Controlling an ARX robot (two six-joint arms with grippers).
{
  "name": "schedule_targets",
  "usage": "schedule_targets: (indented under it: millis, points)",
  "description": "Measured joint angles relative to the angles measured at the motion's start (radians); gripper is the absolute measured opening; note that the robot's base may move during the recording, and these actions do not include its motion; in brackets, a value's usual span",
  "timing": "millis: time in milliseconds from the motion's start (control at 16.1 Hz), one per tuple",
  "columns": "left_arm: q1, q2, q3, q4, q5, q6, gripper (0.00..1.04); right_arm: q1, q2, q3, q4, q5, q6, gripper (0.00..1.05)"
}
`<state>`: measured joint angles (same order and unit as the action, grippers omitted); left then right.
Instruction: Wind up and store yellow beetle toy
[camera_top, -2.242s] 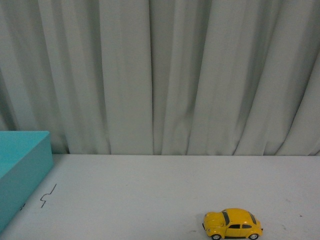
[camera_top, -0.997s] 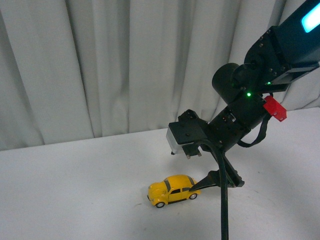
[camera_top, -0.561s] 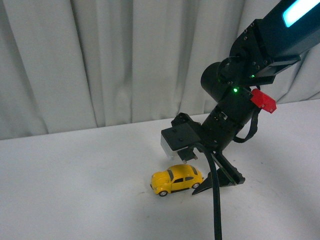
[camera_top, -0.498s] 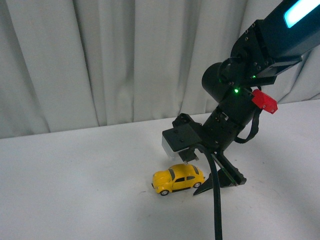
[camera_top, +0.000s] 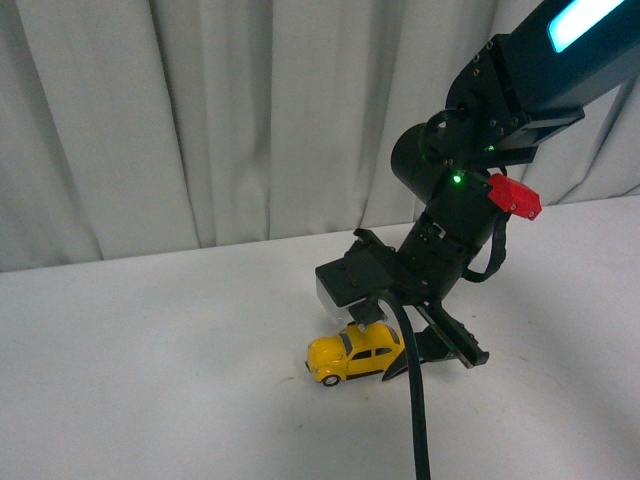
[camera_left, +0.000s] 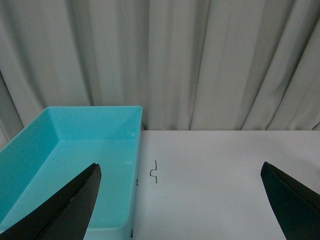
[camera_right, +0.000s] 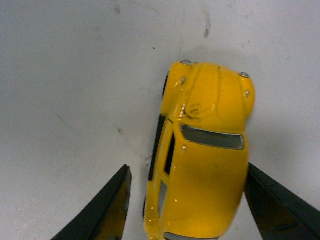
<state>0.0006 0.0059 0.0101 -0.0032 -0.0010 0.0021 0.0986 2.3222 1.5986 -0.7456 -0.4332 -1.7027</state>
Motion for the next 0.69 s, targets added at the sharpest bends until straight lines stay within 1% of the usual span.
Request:
schedule_targets:
  millis: [125, 187, 249, 685]
  points:
    - [0.000, 0.000, 0.000, 0.000, 0.000, 0.000, 0.98, 0.000, 0.000, 0.001, -0.002, 0.006, 0.008, 0.51]
    - [0.000, 0.000, 0.000, 0.000, 0.000, 0.000, 0.98, 0.000, 0.000, 0.001, -0.001, 0.005, 0.012, 0.43]
    - [0.000, 0.000, 0.000, 0.000, 0.000, 0.000, 0.98, 0.000, 0.000, 0.002, -0.001, -0.001, 0.024, 0.40]
    - [0.000, 0.000, 0.000, 0.000, 0.000, 0.000, 0.98, -0.003, 0.021, 0.028, 0.024, -0.014, 0.129, 0.38]
